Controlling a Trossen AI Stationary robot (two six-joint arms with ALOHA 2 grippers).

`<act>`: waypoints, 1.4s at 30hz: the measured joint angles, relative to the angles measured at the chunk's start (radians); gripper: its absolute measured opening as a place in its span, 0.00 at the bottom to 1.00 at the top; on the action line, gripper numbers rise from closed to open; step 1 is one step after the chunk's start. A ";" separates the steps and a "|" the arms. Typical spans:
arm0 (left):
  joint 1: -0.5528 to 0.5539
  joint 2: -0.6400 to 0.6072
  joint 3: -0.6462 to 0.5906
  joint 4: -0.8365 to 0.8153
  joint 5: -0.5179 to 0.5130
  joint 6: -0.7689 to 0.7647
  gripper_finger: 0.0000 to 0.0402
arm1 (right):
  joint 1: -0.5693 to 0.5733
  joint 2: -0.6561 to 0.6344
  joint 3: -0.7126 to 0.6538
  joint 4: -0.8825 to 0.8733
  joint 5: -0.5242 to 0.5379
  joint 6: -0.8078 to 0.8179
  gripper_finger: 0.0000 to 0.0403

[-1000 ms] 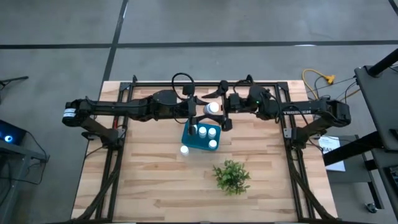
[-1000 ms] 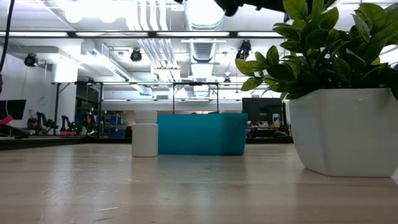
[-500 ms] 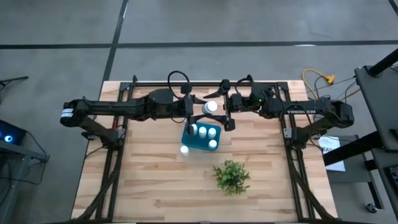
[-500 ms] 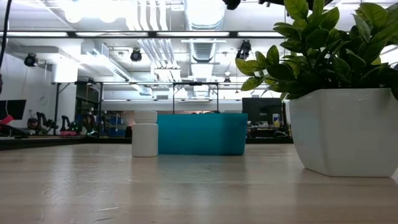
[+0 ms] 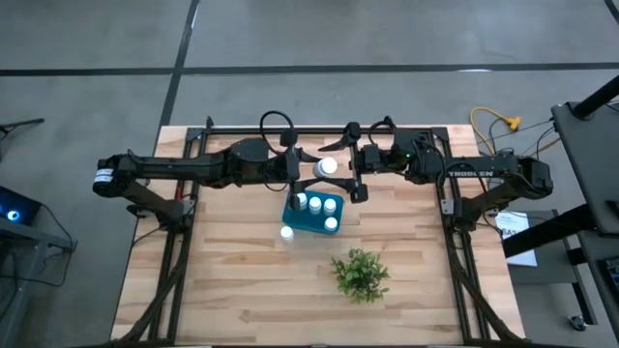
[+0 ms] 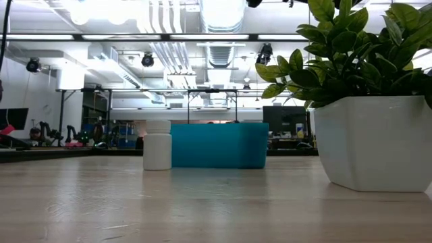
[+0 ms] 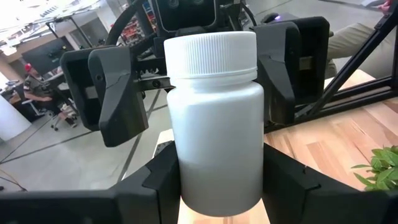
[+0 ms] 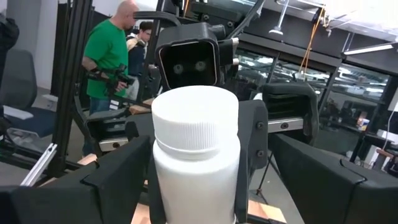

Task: Pick and place pill bottles into a basket
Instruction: Put the white pill bottle in the blue bin

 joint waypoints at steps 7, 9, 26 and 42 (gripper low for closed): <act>0.000 0.000 0.000 0.000 0.000 -0.001 0.38 | 0.000 0.000 0.000 0.002 0.000 -0.005 0.80; 0.000 0.000 0.000 0.001 0.000 -0.001 0.38 | 0.000 0.000 0.000 0.002 0.000 -0.010 0.78; 0.000 -0.001 0.000 0.009 -0.002 -0.001 0.37 | 0.000 0.000 0.000 0.006 -0.006 -0.016 0.40; -0.001 -0.001 -0.001 0.008 0.011 -0.003 0.37 | -0.002 -0.001 0.000 0.006 -0.028 -0.024 0.65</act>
